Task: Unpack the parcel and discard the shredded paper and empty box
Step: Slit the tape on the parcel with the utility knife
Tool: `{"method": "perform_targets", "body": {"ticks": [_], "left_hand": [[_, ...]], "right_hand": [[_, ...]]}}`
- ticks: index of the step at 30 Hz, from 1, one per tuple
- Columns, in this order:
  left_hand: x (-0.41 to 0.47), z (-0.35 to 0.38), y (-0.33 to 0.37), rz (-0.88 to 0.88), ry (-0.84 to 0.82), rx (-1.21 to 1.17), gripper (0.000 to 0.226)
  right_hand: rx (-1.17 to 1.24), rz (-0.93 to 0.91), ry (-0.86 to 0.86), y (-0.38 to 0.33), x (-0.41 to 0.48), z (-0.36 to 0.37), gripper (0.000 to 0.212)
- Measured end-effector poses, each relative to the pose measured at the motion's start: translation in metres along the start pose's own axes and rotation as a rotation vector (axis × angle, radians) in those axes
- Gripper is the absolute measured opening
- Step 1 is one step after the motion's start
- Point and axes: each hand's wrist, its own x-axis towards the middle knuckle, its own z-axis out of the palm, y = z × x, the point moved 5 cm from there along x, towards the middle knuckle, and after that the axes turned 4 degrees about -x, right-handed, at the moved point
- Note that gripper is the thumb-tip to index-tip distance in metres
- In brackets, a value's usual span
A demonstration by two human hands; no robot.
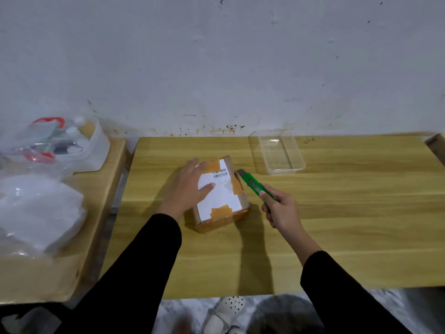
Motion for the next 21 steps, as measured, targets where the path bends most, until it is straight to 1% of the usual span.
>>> {"method": "perform_targets", "body": {"ticks": [2,3,6,7,11,14,17,19,21], "left_hand": [[0.008,0.006,-0.002,0.035,-0.089,0.081,0.062],[0.01,0.01,-0.005,0.039,-0.105,0.14,0.061],[0.016,0.011,-0.01,0.024,-0.066,0.267,0.06],[0.019,0.009,-0.011,-0.02,-0.047,0.26,0.06],[0.025,0.004,-0.007,-0.297,0.039,0.208,0.063],[0.014,-0.001,-0.007,-0.432,0.083,0.187,0.065],[-0.014,-0.001,-0.007,-0.473,0.188,0.192,0.066],[-0.035,0.005,-0.006,-0.477,0.264,0.136,0.066],[-0.048,0.009,-0.007,-0.486,0.295,0.062,0.065]], "right_hand": [[-0.022,-0.003,0.014,-0.003,0.01,0.003,0.035],[-0.027,-0.003,0.022,-0.004,0.014,0.003,0.035],[-0.044,-0.016,0.041,-0.011,0.025,0.001,0.035],[-0.05,-0.021,0.048,-0.012,0.028,-0.001,0.035],[-0.077,-0.055,0.066,-0.019,0.034,-0.004,0.035],[-0.105,-0.072,0.088,-0.023,0.034,-0.009,0.036],[-0.137,-0.083,0.103,-0.024,0.031,-0.013,0.037],[-0.155,-0.092,0.104,-0.025,0.028,-0.013,0.037],[-0.176,-0.095,0.094,-0.026,0.026,-0.011,0.036]]}}
